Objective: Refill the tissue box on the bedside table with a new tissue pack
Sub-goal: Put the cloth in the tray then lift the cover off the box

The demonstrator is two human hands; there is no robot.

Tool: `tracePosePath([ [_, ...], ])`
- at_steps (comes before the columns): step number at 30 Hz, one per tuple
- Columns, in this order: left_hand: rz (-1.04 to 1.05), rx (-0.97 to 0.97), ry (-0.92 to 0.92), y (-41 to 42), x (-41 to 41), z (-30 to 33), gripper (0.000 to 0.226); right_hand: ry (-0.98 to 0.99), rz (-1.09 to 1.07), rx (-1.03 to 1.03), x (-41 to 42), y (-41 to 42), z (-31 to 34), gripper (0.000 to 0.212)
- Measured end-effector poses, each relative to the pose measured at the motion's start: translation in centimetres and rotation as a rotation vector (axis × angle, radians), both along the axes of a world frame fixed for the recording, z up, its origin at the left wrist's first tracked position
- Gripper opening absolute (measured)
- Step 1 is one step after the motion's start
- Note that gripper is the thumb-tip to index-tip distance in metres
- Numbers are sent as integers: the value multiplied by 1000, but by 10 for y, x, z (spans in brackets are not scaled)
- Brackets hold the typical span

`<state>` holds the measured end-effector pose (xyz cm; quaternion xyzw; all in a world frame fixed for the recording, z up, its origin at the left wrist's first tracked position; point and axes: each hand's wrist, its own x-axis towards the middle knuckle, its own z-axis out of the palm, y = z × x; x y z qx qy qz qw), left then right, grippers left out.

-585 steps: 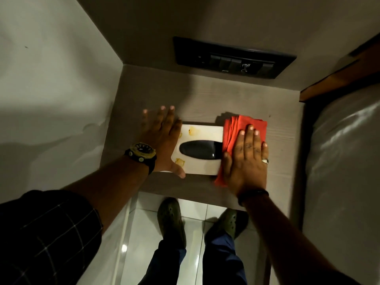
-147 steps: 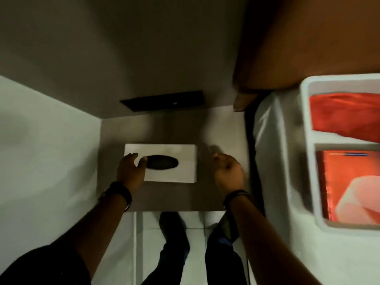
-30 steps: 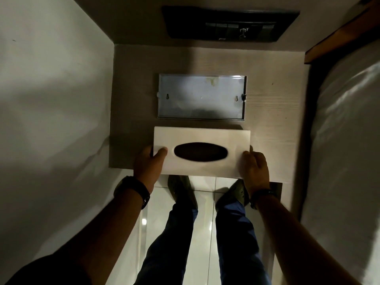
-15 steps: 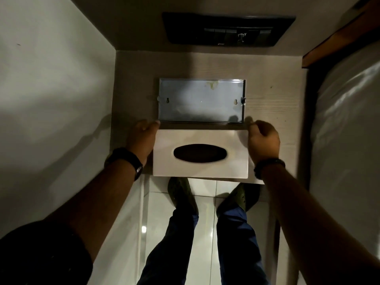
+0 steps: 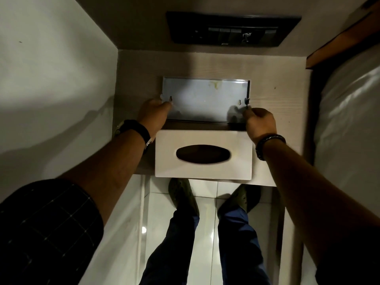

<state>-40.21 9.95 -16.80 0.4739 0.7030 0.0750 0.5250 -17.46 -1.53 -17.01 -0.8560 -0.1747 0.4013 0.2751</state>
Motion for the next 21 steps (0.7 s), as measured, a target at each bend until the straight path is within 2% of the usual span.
tracePosePath([
  [4, 32, -57, 121, -21, -21, 3, 47, -96, 22, -15, -10, -24, 6, 43],
  [9, 185, -248, 82, -82, -42, 5, 37, -50, -1, -80, -42, -71, 11, 44],
  [13, 313, -238, 49, -90, -27, -1, 36, -47, -37, -122, -55, -73, 8, 53],
  [17, 238, -232, 82, -79, -23, 0, 42, -35, -27, -121, -49, -69, 9, 52],
  [21, 161, -206, 60, -78, -31, 5, 38, -7, -18, -115, -47, -72, 14, 50],
])
